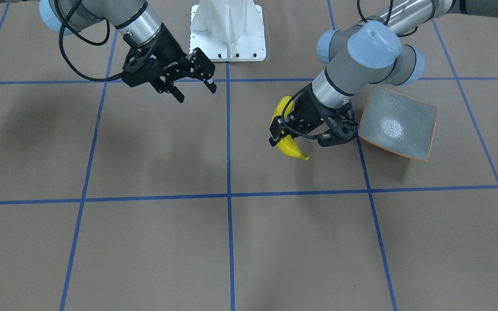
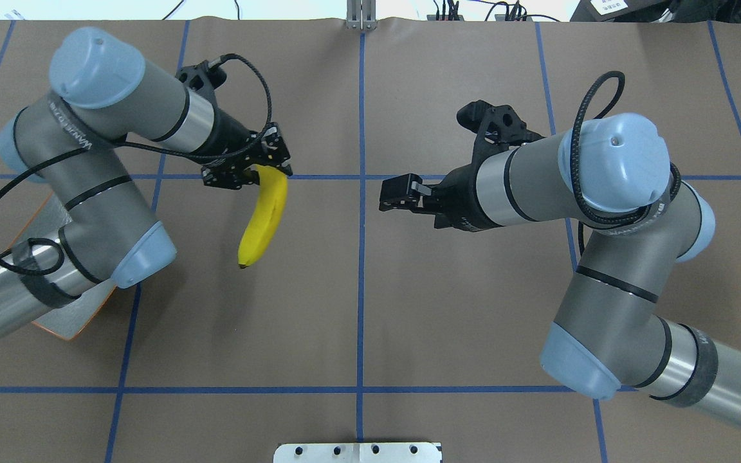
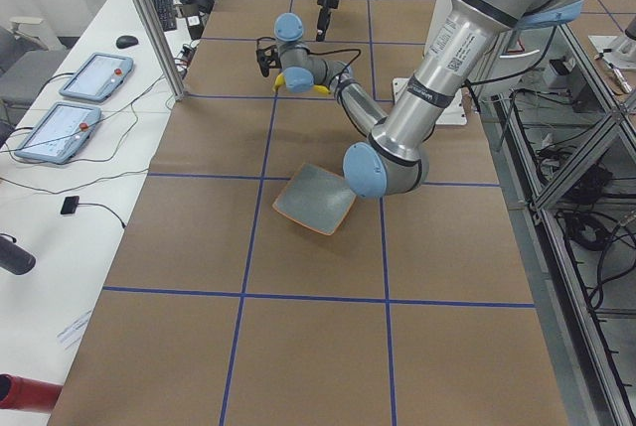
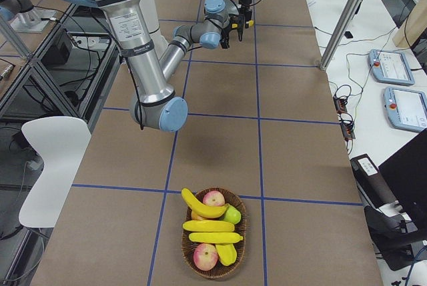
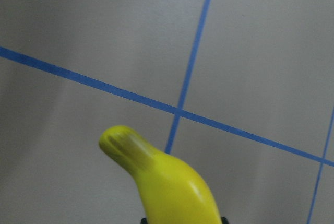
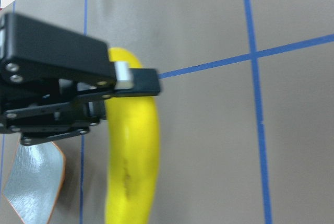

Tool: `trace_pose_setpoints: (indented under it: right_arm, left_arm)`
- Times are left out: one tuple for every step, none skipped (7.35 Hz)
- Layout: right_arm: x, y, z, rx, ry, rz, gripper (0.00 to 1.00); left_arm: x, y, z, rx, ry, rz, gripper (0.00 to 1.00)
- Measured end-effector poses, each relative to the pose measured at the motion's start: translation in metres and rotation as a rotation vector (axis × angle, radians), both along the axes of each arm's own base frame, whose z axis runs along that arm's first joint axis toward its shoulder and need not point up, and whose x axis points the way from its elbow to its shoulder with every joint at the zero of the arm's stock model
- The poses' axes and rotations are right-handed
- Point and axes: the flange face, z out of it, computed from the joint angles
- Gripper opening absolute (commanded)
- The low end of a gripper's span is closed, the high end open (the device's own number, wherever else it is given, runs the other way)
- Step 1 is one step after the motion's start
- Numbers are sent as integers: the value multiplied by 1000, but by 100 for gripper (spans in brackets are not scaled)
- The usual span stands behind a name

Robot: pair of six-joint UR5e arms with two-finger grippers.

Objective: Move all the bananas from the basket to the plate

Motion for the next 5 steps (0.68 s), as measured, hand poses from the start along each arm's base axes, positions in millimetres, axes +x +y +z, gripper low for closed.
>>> trace_pose_setpoints:
  right_arm:
    - [1,-5,11,-4,22,29,100]
    - [0,-8,18,-7,38,45,100]
    - [-2,-10,25,-13,50,51,100]
    - [-3,-11,31,-18,61,54,100]
    - [-4,-13,35,-23,70,57,100]
  left_arm:
    - [-17,12,34,23,-99,12,0]
    - [-35,26,45,47,-231,32,0]
    - [-46,41,50,72,-394,47,0]
    - [-48,53,56,98,-525,69,0]
    - [-53,60,70,120,-617,93,0]
